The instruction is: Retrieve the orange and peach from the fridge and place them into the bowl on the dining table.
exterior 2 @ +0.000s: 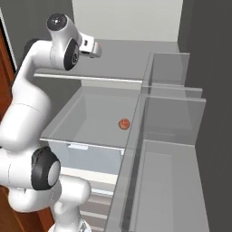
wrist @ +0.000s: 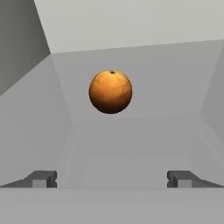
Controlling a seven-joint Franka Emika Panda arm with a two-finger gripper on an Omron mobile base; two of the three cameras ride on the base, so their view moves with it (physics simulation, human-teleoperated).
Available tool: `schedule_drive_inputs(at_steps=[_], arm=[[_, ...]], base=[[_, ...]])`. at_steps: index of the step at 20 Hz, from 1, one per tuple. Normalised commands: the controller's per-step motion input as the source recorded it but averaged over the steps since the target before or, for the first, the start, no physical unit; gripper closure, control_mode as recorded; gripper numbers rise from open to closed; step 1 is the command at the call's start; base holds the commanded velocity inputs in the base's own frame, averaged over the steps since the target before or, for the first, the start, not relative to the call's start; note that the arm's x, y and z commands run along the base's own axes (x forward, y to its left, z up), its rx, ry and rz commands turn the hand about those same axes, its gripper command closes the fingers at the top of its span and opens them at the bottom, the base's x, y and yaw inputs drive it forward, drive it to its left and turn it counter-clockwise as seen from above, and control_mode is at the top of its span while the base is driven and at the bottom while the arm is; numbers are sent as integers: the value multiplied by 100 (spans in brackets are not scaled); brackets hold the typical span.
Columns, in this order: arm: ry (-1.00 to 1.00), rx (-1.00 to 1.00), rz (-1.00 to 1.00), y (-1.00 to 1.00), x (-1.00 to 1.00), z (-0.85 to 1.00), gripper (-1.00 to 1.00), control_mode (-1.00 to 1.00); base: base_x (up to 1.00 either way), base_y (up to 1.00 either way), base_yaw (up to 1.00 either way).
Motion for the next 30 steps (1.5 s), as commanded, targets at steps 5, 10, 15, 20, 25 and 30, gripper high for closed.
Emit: schedule_drive_inputs(at_steps=[5,10,15,20,25,30], arm=[[0,0,0,0,42,0,-100,-100],[0,0,0,0,43,0,-100,-100],[0,0,0,0,40,0,-100,-100],[0,0,0,0,42,0,-100,-100],[0,0,0,0,40,-2,-100,-100],[0,0,0,0,23,-6,-100,-100]], base=[[0,0,0],[0,0,0],[0,0,0],[0,0,0],[0,0,0],[0,0,0]])
